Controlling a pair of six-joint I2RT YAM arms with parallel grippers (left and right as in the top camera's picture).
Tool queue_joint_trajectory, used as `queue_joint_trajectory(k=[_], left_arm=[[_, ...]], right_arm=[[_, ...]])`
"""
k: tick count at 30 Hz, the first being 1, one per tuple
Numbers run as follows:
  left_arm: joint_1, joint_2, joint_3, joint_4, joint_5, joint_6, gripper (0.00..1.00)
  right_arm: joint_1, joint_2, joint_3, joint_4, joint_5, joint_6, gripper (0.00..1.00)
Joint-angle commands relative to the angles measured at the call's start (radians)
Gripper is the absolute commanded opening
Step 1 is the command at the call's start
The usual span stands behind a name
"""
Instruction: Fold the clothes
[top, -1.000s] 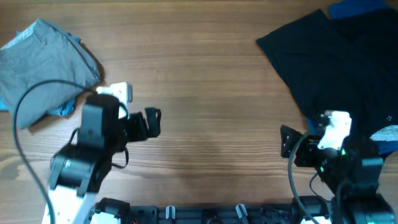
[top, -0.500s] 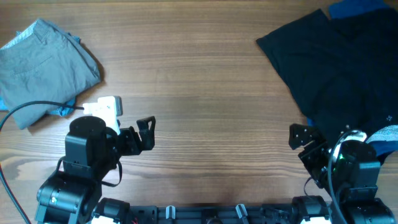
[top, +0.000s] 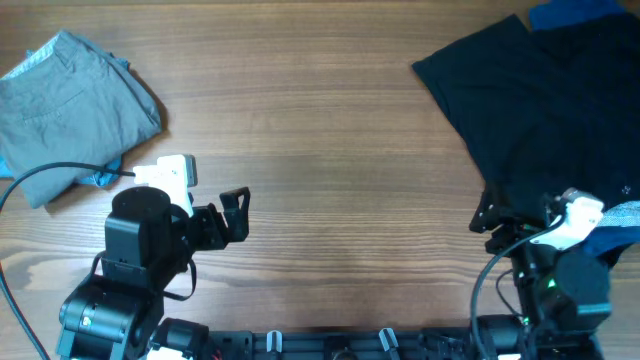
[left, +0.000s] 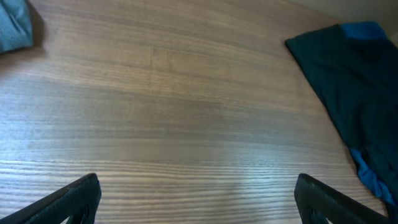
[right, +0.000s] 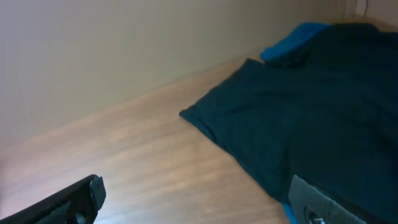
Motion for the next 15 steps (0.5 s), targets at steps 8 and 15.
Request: queue_joint_trajectory(k=[8, 15], left_arm=[[-0.003, -0.001, -0.006, 0.002, -0.016, -0.01, 1.0], [-0.003, -0.001, -0.006, 0.002, -0.016, -0.01, 1.0]], right_arm=[[-0.012, -0.251, -0.283, 0.344, -0.127, -0.398, 1.0], [-0.072, -0.252, -0.557, 0.66, -0.28, -0.471, 1.0]])
